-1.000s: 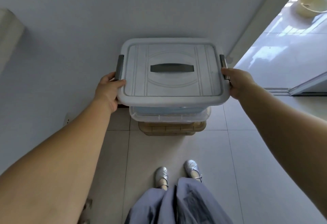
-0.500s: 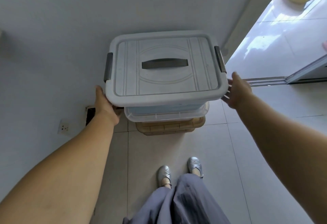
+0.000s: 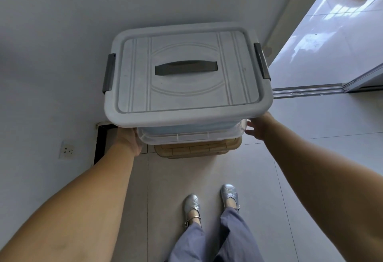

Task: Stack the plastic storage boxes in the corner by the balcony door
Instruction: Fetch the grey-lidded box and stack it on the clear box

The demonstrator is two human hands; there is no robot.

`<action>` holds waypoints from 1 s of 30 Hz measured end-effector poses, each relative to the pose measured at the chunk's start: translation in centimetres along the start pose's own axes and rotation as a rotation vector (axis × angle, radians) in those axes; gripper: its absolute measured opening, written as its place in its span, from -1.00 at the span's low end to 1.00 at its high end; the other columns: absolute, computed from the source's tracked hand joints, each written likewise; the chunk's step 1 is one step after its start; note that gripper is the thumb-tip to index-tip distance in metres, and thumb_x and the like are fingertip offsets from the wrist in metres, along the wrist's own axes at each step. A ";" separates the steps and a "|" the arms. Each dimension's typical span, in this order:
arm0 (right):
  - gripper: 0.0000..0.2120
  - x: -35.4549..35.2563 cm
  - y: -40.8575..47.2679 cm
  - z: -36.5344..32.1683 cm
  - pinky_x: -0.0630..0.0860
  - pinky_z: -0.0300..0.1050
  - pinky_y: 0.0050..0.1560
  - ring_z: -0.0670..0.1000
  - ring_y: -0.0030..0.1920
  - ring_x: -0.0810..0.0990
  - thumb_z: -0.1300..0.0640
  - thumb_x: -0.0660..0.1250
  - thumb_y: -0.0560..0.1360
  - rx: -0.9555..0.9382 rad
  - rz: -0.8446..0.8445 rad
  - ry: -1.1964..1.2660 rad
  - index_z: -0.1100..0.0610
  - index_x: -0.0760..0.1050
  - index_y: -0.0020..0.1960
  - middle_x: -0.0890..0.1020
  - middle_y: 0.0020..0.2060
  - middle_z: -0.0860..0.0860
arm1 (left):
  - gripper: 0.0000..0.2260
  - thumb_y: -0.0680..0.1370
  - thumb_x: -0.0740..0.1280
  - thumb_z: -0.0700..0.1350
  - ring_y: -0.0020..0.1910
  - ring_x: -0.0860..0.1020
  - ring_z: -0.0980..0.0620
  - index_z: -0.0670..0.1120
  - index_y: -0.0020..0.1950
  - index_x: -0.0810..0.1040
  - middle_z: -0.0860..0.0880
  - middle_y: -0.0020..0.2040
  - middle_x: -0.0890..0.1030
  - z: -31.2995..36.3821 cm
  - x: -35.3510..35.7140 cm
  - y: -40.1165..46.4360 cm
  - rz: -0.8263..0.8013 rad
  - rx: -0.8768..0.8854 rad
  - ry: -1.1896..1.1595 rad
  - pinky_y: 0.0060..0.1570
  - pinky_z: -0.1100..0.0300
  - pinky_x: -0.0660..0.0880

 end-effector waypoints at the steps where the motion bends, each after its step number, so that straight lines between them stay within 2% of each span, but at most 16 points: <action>1: -0.94 -0.1 0.1 -0.1 0.44 -0.06 -0.12 0.05 -0.07 0.49 0.18 0.24 0.48 -0.004 0.001 -0.010 0.10 0.47 -0.06 0.53 -0.01 0.07 | -0.86 0.59 0.17 0.00 -0.13 0.52 0.04 0.02 -0.06 0.49 0.01 0.02 0.59 -0.2 0.2 -0.1 -0.003 0.002 0.007 -0.13 0.16 0.48; 3: -0.78 -0.6 0.5 -0.3 0.46 -0.04 0.02 0.08 0.05 0.48 0.17 0.23 0.47 -0.013 0.040 -0.017 0.14 0.47 0.11 0.54 0.09 0.11 | -0.86 0.58 0.18 -0.01 -0.19 0.50 0.06 0.03 -0.13 0.48 0.04 -0.12 0.56 -0.6 0.5 -0.4 0.001 -0.009 0.022 -0.27 0.15 0.42; 4: -0.72 -1.0 0.7 -0.3 0.44 -0.02 0.09 0.09 0.09 0.47 0.17 0.21 0.48 -0.014 0.066 -0.014 0.14 0.45 0.17 0.53 0.17 0.13 | -0.85 0.58 0.19 -0.02 -0.20 0.49 0.06 0.04 -0.16 0.47 0.05 -0.16 0.55 -0.9 0.7 -0.6 0.006 -0.020 0.029 -0.28 0.14 0.41; 7: -0.71 -1.9 1.0 -0.4 0.41 0.01 0.21 0.11 0.20 0.46 0.18 0.18 0.50 -0.017 0.107 0.004 0.12 0.43 0.21 0.49 0.28 0.12 | -0.84 0.59 0.18 -0.08 -0.07 0.49 0.02 0.03 -0.19 0.43 0.03 -0.14 0.52 -2.1 1.1 -0.7 0.032 -0.051 0.034 -0.01 0.11 0.40; 10: -0.71 -2.6 0.9 0.0 0.39 0.00 0.22 0.11 0.29 0.43 0.17 0.16 0.52 -0.004 0.110 0.037 0.11 0.42 0.23 0.49 0.26 0.10 | -0.85 0.60 0.15 -0.11 -0.11 0.47 0.06 0.01 -0.14 0.44 0.03 -0.09 0.50 -2.6 1.2 -0.7 0.038 -0.059 0.070 0.08 0.06 0.38; 13: -0.80 -2.6 0.6 0.3 0.39 -0.05 0.10 0.07 0.18 0.44 0.17 0.15 0.51 0.009 0.097 0.035 0.07 0.41 0.13 0.48 0.14 0.07 | -0.88 0.59 0.15 -0.11 0.29 0.43 -0.03 0.00 0.04 0.47 0.02 0.07 0.54 -2.8 1.0 -0.6 0.036 -0.069 0.041 0.34 -0.05 0.27; 14: -0.80 -2.6 0.6 0.4 0.38 -0.06 0.08 0.06 0.14 0.44 0.17 0.15 0.51 0.011 0.099 0.028 0.06 0.41 0.12 0.48 0.13 0.06 | -0.86 0.59 0.15 -0.11 0.38 0.38 -0.05 0.00 0.08 0.46 -0.01 0.15 0.55 -2.7 1.0 -0.7 0.034 -0.073 0.037 0.37 -0.07 0.24; 16: -0.79 -2.6 0.5 0.5 0.38 -0.07 0.06 0.04 0.12 0.44 0.18 0.15 0.51 0.016 0.107 0.022 0.06 0.42 0.12 0.48 0.12 0.06 | -0.73 0.60 0.13 -0.10 0.46 0.30 -0.07 0.00 0.29 0.42 -0.05 0.35 0.47 -2.6 1.0 -1.0 0.032 -0.072 0.041 0.41 -0.10 0.19; 17: -0.79 -2.7 0.6 0.6 0.39 -0.08 0.06 0.04 0.11 0.44 0.18 0.15 0.51 0.018 0.111 0.025 0.06 0.42 0.12 0.49 0.12 0.06 | -0.67 0.60 0.13 -0.10 0.47 0.28 -0.07 0.00 0.38 0.36 -0.06 0.42 0.41 -2.5 1.1 -0.9 0.035 -0.073 0.046 0.42 -0.12 0.17; 19: -0.76 -2.7 0.7 0.8 0.39 -0.09 0.05 0.05 0.10 0.44 0.19 0.14 0.51 0.027 0.120 0.041 0.08 0.43 0.15 0.49 0.11 0.07 | -0.65 0.59 0.15 -0.11 0.44 0.32 -0.08 -0.02 0.38 0.36 -0.06 0.43 0.41 -2.3 1.0 -0.7 0.046 -0.078 0.065 0.44 -0.14 0.18; 22: -0.80 -2.5 0.8 0.8 0.39 -0.08 0.04 0.06 0.06 0.44 0.21 0.13 0.51 0.023 0.118 0.051 0.10 0.42 0.10 0.49 0.07 0.09 | -0.84 0.58 0.17 -0.15 0.13 0.49 -0.05 -0.04 0.11 0.49 -0.05 0.14 0.55 -2.3 1.0 -0.2 0.042 -0.083 0.059 0.44 -0.16 0.18; 23: -0.82 -2.3 0.8 0.8 0.38 -0.07 0.03 0.06 0.05 0.44 0.21 0.13 0.51 0.019 0.118 0.054 0.11 0.42 0.08 0.49 0.06 0.09 | -0.85 0.58 0.17 -0.15 0.11 0.49 -0.04 -0.04 0.09 0.49 -0.05 0.12 0.55 -2.2 1.0 -0.2 0.037 -0.085 0.061 0.44 -0.16 0.18; 25: -0.84 -2.4 0.8 0.8 0.39 -0.04 0.07 0.08 0.08 0.45 0.20 0.14 0.51 0.015 0.129 0.062 0.10 0.41 0.06 0.49 0.07 0.09 | -0.82 0.58 0.18 -0.15 0.21 0.45 -0.07 -0.04 0.14 0.48 -0.07 0.19 0.51 -2.2 0.9 -0.1 0.034 -0.085 0.072 0.43 -0.15 0.21; 27: -0.83 -2.7 0.7 0.9 0.40 0.02 0.20 0.14 0.19 0.47 0.19 0.16 0.50 0.019 0.156 0.052 0.11 0.42 0.07 0.51 0.13 0.15 | -0.87 0.58 0.16 -0.15 0.13 0.44 -0.01 0.01 0.07 0.46 -0.03 0.12 0.49 -2.1 0.9 -0.4 0.029 -0.097 0.065 0.32 -0.09 0.33; 28: -0.81 -2.9 0.6 0.9 0.38 0.06 0.27 0.17 0.26 0.46 0.19 0.17 0.50 0.026 0.178 0.053 0.13 0.43 0.08 0.51 0.19 0.18 | -0.84 0.59 0.14 -0.14 0.16 0.44 0.00 0.03 0.11 0.45 -0.02 0.14 0.49 -2.1 0.8 -0.6 0.036 -0.102 0.065 0.30 -0.07 0.36; 30: -0.81 -3.4 0.0 0.9 0.37 0.11 0.33 0.19 0.30 0.44 0.17 0.18 0.50 0.049 0.218 0.073 0.14 0.42 0.09 0.49 0.27 0.20 | -0.68 0.63 0.08 -0.13 0.41 0.32 -0.04 0.00 0.38 0.34 -0.07 0.39 0.40 -2.2 0.6 -1.2 0.084 -0.104 0.085 0.43 -0.07 0.22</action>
Point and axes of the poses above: each hand's wrist, its own y-axis towards the middle knuckle, its own x-axis out of the palm, z = x × y, the point moved 2 cm from there along y, towards the middle knuckle
